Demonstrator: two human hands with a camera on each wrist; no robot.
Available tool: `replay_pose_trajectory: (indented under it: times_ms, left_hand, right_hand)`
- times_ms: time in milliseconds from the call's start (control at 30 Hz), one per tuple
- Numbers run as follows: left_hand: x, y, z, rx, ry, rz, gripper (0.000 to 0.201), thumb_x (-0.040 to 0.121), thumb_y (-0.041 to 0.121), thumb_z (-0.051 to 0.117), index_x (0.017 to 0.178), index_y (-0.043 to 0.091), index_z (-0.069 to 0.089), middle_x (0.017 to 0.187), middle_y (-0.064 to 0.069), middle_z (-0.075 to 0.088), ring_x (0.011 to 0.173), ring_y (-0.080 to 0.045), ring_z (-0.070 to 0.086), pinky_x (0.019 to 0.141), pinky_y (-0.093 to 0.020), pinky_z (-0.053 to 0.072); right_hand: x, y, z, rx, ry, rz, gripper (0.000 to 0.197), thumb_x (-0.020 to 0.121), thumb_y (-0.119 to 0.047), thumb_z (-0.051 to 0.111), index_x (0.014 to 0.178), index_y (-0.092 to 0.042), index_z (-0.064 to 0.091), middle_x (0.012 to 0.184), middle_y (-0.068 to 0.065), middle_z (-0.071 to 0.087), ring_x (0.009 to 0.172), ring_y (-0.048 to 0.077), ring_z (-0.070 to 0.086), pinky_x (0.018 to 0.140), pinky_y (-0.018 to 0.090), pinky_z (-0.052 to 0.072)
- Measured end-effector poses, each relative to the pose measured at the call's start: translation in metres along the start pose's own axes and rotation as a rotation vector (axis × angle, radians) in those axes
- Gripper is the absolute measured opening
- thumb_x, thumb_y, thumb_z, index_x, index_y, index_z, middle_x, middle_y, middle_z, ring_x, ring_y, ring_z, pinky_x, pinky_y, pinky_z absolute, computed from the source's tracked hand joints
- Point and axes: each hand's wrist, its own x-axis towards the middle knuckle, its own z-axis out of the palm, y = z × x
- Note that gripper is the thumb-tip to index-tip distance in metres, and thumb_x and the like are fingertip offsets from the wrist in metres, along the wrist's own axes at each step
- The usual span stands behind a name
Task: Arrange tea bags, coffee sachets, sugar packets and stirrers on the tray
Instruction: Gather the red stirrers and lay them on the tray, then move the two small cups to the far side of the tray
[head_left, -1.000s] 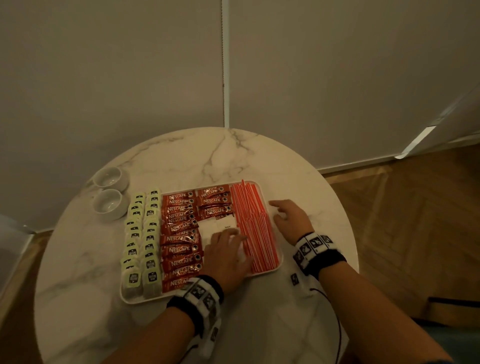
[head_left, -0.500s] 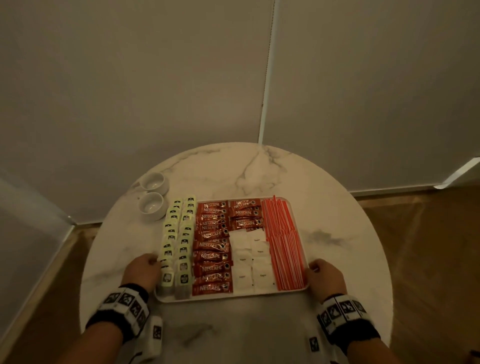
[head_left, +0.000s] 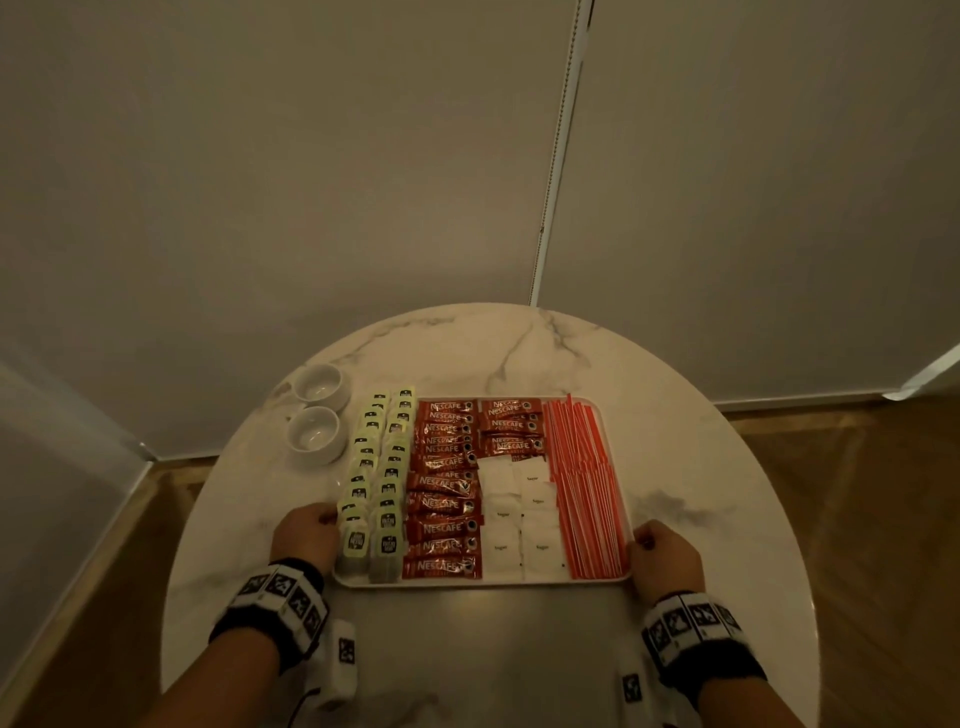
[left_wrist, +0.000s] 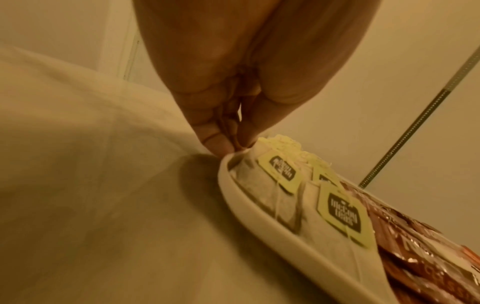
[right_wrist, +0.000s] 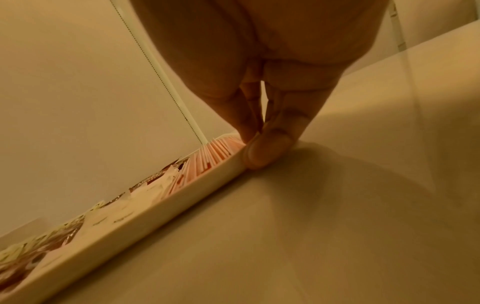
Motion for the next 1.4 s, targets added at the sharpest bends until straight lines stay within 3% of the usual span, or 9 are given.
replay_pose_trajectory:
  times_ms: [200, 333, 567, 800, 933, 1033, 1167, 1267, 1400]
  left_hand:
    - [0.013, 0.017, 0.002, -0.095, 0.02, 0.021, 0.034, 0.086, -0.001, 0.048, 0.105, 0.013, 0.073, 0.107, -0.009, 0.071, 0.099, -0.027, 0.061, 0.088, -0.032, 0.045]
    - [0.011, 0.03, 0.001, -0.135, 0.055, 0.021, 0.031, 0.089, -0.001, 0.048, 0.108, 0.008, 0.071, 0.11, -0.009, 0.068, 0.109, -0.03, 0.058, 0.086, -0.028, 0.038]
    - [0.025, 0.029, 0.001, -0.123, 0.043, 0.071, 0.033, 0.089, 0.005, 0.048, 0.11, 0.018, 0.07, 0.108, -0.01, 0.07, 0.101, -0.03, 0.06, 0.085, -0.03, 0.043]
    - [0.026, 0.028, 0.002, -0.181, 0.075, 0.026, 0.03, 0.089, 0.007, 0.05, 0.113, 0.013, 0.068, 0.114, -0.01, 0.067, 0.106, -0.03, 0.058, 0.089, -0.032, 0.042]
    - [0.031, 0.026, -0.005, -0.324, 0.219, -0.063, 0.022, 0.081, 0.012, 0.062, 0.102, 0.007, 0.058, 0.107, -0.015, 0.06, 0.096, -0.031, 0.056, 0.083, -0.035, 0.043]
    - [0.038, 0.023, -0.017, -0.414, 0.327, -0.054, 0.047, 0.064, 0.029, 0.076, 0.097, 0.005, 0.052, 0.103, -0.014, 0.053, 0.09, -0.033, 0.054, 0.08, -0.043, 0.047]
    - [0.047, 0.028, -0.035, -0.283, 0.341, -0.008, 0.08, 0.059, 0.033, 0.086, 0.123, 0.007, 0.048, 0.127, -0.015, 0.043, 0.116, -0.033, 0.044, 0.097, -0.048, 0.043]
    - [0.057, 0.032, -0.039, -0.209, 0.31, 0.045, 0.095, 0.056, 0.037, 0.088, 0.134, 0.012, 0.04, 0.138, -0.012, 0.04, 0.127, -0.033, 0.038, 0.103, -0.049, 0.038]
    - [0.078, 0.033, -0.034, -0.075, 0.19, 0.1, 0.105, 0.047, 0.055, 0.086, 0.135, 0.023, 0.038, 0.136, -0.005, 0.045, 0.125, -0.03, 0.044, 0.102, -0.049, 0.041]
  right_hand:
    - [0.024, -0.017, -0.002, -0.002, 0.009, -0.006, 0.011, 0.089, -0.007, 0.052, 0.092, -0.008, 0.062, 0.095, 0.017, 0.067, 0.081, 0.029, 0.058, 0.068, 0.026, 0.038]
    - [0.035, -0.029, -0.002, -0.001, 0.011, 0.011, 0.02, 0.091, -0.007, 0.05, 0.106, -0.005, 0.063, 0.103, 0.018, 0.067, 0.094, 0.032, 0.062, 0.076, 0.029, 0.044]
    - [0.047, -0.042, -0.003, -0.027, 0.024, 0.013, 0.021, 0.092, -0.009, 0.05, 0.106, -0.004, 0.064, 0.104, 0.018, 0.067, 0.097, 0.033, 0.061, 0.074, 0.027, 0.038]
    - [0.051, -0.041, -0.008, -0.011, 0.012, 0.017, 0.018, 0.09, -0.016, 0.056, 0.101, -0.005, 0.066, 0.1, 0.016, 0.068, 0.087, 0.03, 0.06, 0.077, 0.03, 0.045]
    - [0.047, -0.057, -0.018, 0.049, 0.064, -0.003, 0.038, 0.088, -0.033, 0.06, 0.118, -0.009, 0.057, 0.12, 0.016, 0.054, 0.094, 0.031, 0.059, 0.079, 0.033, 0.044]
    - [0.043, -0.094, -0.016, 0.094, 0.127, -0.158, 0.039, 0.088, -0.034, 0.059, 0.121, -0.013, 0.054, 0.119, 0.009, 0.049, 0.099, 0.027, 0.057, 0.087, 0.037, 0.048]
    - [0.039, -0.169, 0.008, 0.175, 0.086, -0.46, 0.028, 0.086, -0.032, 0.064, 0.112, -0.022, 0.059, 0.106, -0.005, 0.054, 0.099, 0.016, 0.055, 0.092, 0.037, 0.05]
    - [0.032, -0.23, 0.033, 0.167, -0.029, -0.629, 0.03, 0.087, -0.026, 0.061, 0.117, -0.025, 0.059, 0.116, -0.001, 0.056, 0.109, 0.019, 0.051, 0.098, 0.04, 0.046]
    - [0.019, -0.296, 0.075, 0.02, -0.124, -0.817, 0.042, 0.087, -0.014, 0.054, 0.127, -0.026, 0.054, 0.126, 0.006, 0.051, 0.118, 0.025, 0.043, 0.102, 0.037, 0.036]
